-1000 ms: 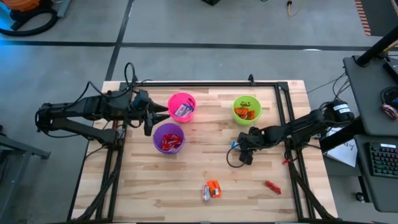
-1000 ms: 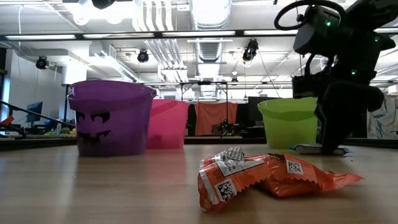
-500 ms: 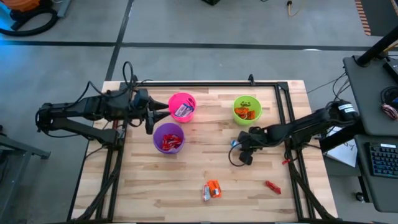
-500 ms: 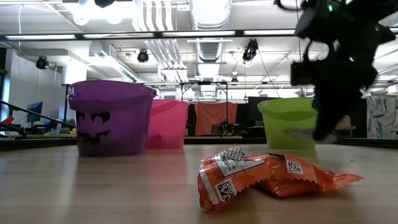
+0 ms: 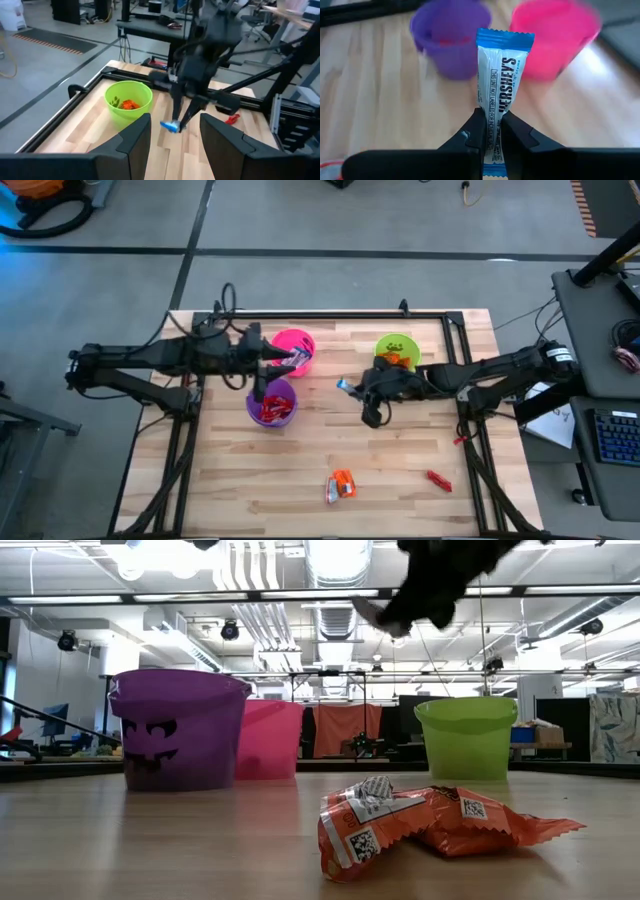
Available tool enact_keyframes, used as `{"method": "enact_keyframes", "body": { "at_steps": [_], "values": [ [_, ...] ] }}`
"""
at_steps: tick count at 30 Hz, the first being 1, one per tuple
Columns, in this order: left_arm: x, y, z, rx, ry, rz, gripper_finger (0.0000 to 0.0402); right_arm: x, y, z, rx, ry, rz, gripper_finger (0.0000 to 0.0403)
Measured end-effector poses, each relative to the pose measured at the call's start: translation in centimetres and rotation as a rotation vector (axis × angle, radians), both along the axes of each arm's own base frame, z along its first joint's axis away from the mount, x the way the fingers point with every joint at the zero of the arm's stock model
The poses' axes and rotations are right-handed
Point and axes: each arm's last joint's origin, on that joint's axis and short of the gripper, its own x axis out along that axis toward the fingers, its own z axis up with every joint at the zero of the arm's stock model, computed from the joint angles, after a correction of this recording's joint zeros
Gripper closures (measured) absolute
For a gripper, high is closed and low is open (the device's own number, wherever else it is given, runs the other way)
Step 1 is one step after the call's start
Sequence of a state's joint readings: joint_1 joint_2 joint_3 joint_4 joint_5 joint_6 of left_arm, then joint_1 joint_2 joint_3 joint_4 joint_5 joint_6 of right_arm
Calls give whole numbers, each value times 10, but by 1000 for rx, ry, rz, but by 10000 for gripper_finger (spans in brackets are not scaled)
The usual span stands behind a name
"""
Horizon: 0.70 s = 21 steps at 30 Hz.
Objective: Sort candy
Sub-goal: Put the white chocolate into the pink
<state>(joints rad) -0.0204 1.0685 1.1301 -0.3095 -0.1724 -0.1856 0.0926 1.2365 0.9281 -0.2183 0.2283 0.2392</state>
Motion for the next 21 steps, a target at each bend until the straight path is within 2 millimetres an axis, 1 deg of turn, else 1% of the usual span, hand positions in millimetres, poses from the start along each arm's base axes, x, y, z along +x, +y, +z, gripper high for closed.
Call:
{"method": "enact_keyframes", "body": {
  "at_steps": [3, 5, 7, 11, 13, 18, 21],
  "values": [
    [10, 2, -5, -2, 11, 9, 248, 10, -2, 21, -101, -62, -1, 369],
    [18, 2, -8, -5, 10, 12, 248, 14, -3, 28, -164, -64, -2, 369],
    [23, 2, -12, -5, 21, 13, 248, 20, -3, 39, -219, -96, -1, 369],
    [34, 2, -16, -8, 3, 14, 248, 30, -4, 53, -310, -114, -16, 369],
    [38, 2, -16, -14, -19, 15, 248, 35, -4, 56, -336, -104, -5, 369],
    [46, 4, -22, -55, 0, 35, 248, 45, -3, 66, -373, -134, -28, 369],
    [50, 4, -25, -77, -1, 41, 248, 47, -4, 70, -400, -133, -37, 369]
  ]
}}
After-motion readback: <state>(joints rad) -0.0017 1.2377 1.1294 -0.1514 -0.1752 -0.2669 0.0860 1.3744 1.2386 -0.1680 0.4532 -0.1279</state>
